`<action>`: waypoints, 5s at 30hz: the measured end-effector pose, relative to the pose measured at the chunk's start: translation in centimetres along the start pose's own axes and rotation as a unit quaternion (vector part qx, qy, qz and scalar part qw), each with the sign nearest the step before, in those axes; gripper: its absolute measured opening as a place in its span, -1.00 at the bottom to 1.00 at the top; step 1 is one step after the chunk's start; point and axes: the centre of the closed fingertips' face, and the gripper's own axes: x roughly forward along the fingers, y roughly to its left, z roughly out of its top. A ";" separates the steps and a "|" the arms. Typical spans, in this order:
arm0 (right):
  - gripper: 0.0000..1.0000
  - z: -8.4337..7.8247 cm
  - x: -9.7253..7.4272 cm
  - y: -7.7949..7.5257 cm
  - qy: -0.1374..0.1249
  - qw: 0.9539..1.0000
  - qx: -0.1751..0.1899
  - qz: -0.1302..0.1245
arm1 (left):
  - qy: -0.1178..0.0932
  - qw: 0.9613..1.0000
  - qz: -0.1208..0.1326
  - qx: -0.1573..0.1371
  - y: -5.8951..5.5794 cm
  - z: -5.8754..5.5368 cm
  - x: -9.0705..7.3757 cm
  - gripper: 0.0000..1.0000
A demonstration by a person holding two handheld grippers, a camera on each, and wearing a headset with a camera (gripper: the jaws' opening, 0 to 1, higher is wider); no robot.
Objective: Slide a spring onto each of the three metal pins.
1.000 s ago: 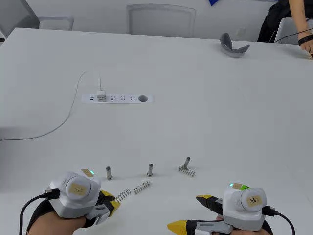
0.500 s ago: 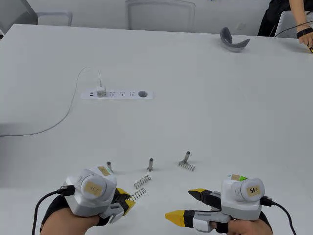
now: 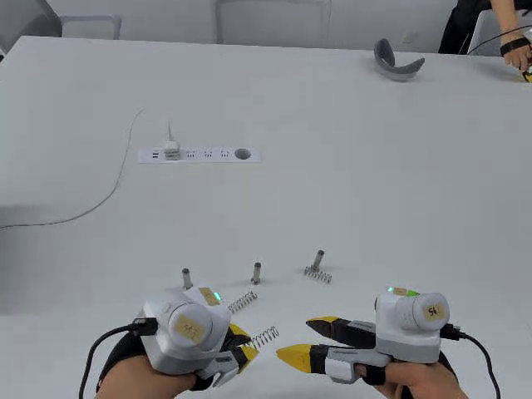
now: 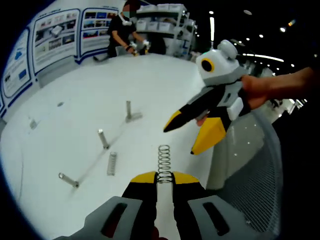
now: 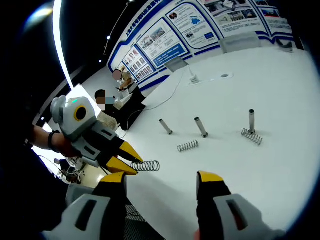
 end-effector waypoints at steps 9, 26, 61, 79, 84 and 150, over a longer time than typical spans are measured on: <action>-0.24 -0.2 -0.1 0.9 -0.010 0.999 0.034 0.029 | -0.004 1.000 -0.021 0.017 -2.0 0.7 0.4 -0.79; -0.55 -0.8 0.3 2.5 -0.007 0.996 0.063 0.067 | -0.004 0.999 -0.029 0.026 -2.8 0.5 0.3 -0.79; -0.69 0.4 -1.0 4.5 0.042 0.993 0.001 0.106 | -0.017 0.996 -0.059 0.064 -3.0 0.7 0.3 -0.80; -0.74 2.2 -2.5 5.7 0.148 0.966 -0.155 0.145 | -0.086 0.988 -0.110 0.070 -4.0 4.7 -0.6 -0.80; -0.74 2.0 -2.9 6.0 0.177 0.951 -0.198 0.155 | -0.096 0.985 -0.121 0.077 -4.5 5.3 -0.7 -0.81; -0.75 0.4 2.4 2.1 0.245 0.934 -0.247 0.084 | -0.098 0.990 0.079 -0.070 8.4 -3.4 -6.8 -0.17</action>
